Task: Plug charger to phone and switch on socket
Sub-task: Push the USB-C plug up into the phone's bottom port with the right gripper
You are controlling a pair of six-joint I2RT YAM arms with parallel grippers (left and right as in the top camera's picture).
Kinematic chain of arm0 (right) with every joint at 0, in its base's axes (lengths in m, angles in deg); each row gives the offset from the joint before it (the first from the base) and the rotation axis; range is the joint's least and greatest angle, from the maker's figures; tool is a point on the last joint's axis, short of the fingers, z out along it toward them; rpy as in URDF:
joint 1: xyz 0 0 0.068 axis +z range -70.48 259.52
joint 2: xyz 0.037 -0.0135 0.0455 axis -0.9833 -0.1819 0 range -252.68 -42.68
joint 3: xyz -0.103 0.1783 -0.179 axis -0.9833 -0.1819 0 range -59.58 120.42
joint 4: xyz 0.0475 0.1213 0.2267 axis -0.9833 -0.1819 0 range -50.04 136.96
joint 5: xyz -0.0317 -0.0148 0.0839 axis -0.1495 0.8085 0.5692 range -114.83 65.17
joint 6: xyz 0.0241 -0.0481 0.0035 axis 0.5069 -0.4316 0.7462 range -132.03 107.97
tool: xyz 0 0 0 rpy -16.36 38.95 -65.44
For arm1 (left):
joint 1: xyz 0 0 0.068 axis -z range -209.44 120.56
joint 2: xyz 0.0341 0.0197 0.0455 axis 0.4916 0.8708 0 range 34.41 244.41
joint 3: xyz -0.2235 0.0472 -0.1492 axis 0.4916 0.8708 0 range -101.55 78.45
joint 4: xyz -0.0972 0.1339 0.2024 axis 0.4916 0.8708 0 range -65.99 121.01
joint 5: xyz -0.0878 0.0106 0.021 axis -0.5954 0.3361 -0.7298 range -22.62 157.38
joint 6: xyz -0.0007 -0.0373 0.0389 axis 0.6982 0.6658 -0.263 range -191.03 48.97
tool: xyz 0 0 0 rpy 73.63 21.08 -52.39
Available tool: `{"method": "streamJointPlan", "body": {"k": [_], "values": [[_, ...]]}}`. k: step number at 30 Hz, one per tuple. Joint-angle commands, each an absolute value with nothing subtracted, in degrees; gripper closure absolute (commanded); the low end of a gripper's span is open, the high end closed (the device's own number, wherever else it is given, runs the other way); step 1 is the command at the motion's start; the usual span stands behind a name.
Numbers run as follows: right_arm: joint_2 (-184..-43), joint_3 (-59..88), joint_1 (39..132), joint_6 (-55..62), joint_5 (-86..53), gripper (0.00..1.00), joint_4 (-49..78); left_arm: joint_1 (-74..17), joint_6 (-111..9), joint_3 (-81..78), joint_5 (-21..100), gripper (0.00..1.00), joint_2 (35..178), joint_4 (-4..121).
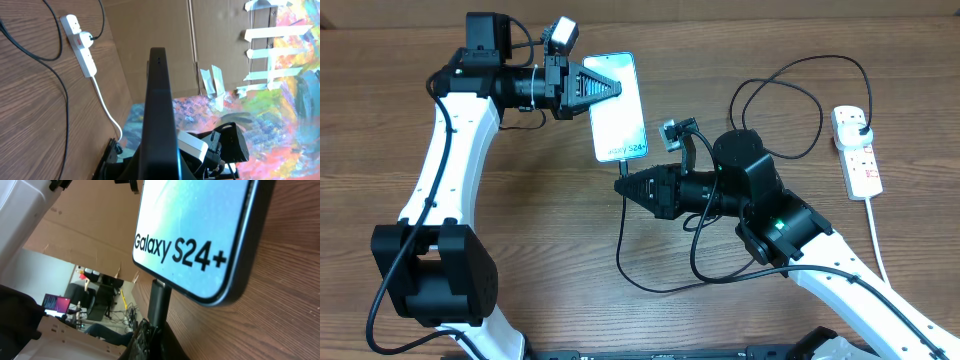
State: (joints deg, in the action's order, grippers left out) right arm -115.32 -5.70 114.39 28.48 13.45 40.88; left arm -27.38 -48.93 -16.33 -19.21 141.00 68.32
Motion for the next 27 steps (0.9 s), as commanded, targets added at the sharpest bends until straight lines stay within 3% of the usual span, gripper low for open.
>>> {"method": "streamJointPlan", "body": {"k": [1,27], "values": [[-115.15,-5.63,113.21,28.72,11.24,0.96,42.40,-25.50,-50.28,-16.79,-23.25,0.96,141.04,68.67],[-115.15,-5.63,110.35,28.63,12.75,0.96,42.19,-25.24,-55.94,-16.79,-23.30,0.96,141.04,71.56]]}}
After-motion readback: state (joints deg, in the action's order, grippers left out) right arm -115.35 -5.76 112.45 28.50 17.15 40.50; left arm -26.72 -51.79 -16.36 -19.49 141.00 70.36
